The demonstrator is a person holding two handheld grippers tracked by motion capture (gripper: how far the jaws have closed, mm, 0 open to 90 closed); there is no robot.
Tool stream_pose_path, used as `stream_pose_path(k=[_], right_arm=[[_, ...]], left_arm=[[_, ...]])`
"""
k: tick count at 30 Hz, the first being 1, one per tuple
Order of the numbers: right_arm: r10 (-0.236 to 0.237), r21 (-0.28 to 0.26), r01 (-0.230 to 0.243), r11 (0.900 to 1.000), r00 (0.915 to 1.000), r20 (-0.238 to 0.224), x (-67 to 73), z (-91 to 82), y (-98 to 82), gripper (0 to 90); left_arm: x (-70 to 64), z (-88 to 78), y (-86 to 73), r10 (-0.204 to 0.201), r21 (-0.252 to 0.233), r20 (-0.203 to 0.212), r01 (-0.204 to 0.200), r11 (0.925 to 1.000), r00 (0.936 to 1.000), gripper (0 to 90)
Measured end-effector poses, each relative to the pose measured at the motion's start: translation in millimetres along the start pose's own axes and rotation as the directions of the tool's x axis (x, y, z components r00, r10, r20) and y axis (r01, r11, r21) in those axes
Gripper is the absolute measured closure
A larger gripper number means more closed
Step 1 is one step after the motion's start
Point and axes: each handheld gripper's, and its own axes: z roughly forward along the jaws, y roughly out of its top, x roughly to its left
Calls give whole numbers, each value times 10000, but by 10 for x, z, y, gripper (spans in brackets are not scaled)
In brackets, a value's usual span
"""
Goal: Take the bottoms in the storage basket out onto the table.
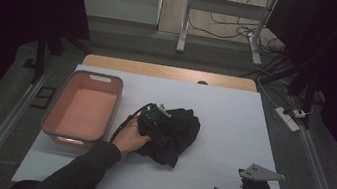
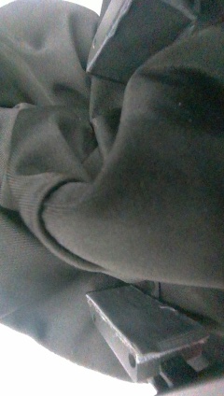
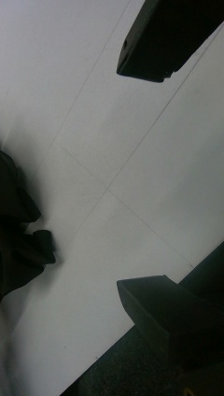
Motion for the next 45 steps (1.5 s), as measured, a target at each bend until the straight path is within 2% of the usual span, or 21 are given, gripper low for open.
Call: stream_pose_path(k=[13, 19, 25, 28, 38, 45], right_arm=[[-47, -17, 47, 10000, 10000, -15, 2, 0, 0, 4], [-47, -16, 47, 10000, 10000, -19, 2, 1, 0, 4], [-71, -7, 71, 10000, 10000, -16, 1, 1, 0, 4], [-57, -10, 57, 10000, 10000, -13, 4, 2, 1, 4], [-64, -5, 64, 10000, 10000, -15, 4, 2, 1, 4], [-57, -8, 57, 10000, 10000, -26, 4, 2, 2, 4]], left_arm=[[-3, -139, 30, 96, -626, 550, -61, 9980, 9984, 0], [11, -174, 36, -86, -735, 1132, 170, 9972, 9935, 0], [18, -221, 36, -141, -871, 1219, 248, 9959, 9924, 0], [23, -262, 37, 4, -980, 1279, 122, 9951, 9918, 0], [56, -351, 19, 161, -1317, 1794, 78, 9913, 9836, 0], [66, -403, -5, 204, -1262, 1759, 20, 9920, 9842, 0]])
